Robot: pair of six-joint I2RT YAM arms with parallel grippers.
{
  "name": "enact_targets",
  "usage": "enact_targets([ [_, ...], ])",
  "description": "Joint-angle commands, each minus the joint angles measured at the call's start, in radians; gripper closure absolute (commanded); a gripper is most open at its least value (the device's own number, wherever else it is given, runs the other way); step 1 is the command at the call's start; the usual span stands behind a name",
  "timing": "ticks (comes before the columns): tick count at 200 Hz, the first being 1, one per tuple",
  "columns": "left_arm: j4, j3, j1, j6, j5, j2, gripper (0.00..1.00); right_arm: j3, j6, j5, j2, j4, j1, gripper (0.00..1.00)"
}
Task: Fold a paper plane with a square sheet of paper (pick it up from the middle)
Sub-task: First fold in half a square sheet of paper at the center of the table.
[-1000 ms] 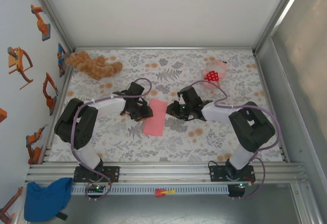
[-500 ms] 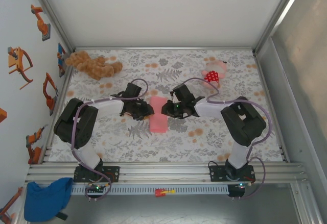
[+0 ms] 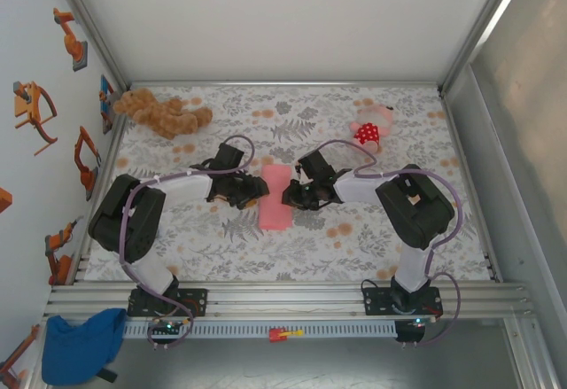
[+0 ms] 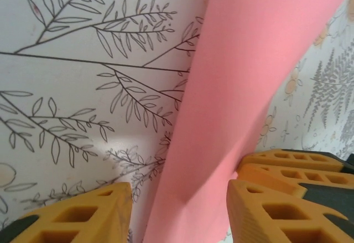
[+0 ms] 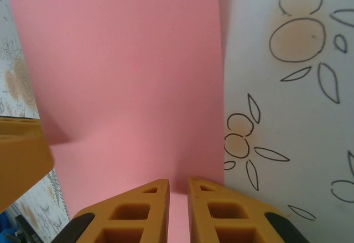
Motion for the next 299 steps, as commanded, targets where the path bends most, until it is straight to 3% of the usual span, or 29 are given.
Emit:
enact_targets([
  [1,-0.049,-0.014,-0.018,0.009,-0.018,-0.044,0.45,0.016,-0.006,-0.008,0.015,0.003,0.01,0.84],
  [52,-0.066,-0.002,-0.041,0.03,-0.006,-0.002,0.45,0.012,0.012,-0.011,-0.002,0.027,0.01,0.84],
  [100,-0.101,0.011,-0.038,0.079,-0.028,0.017,0.58,-0.026,-0.002,0.041,-0.101,0.023,-0.012,0.79],
  [166,0.034,-0.019,0.002,0.087,0.127,-0.038,0.72,-0.13,0.004,-0.013,-0.147,0.139,-0.073,0.51],
  [217,0.142,-0.043,0.054,0.097,0.287,-0.12,0.76,-0.22,0.05,-0.166,-0.205,0.373,-0.132,0.36],
  [268,0.211,-0.06,0.088,0.082,0.391,-0.158,0.77,-0.217,0.121,-0.264,-0.206,0.515,-0.14,0.34],
  [299,0.207,-0.063,0.1,0.082,0.406,-0.152,0.77,-0.213,0.139,-0.293,-0.212,0.546,-0.142,0.39],
])
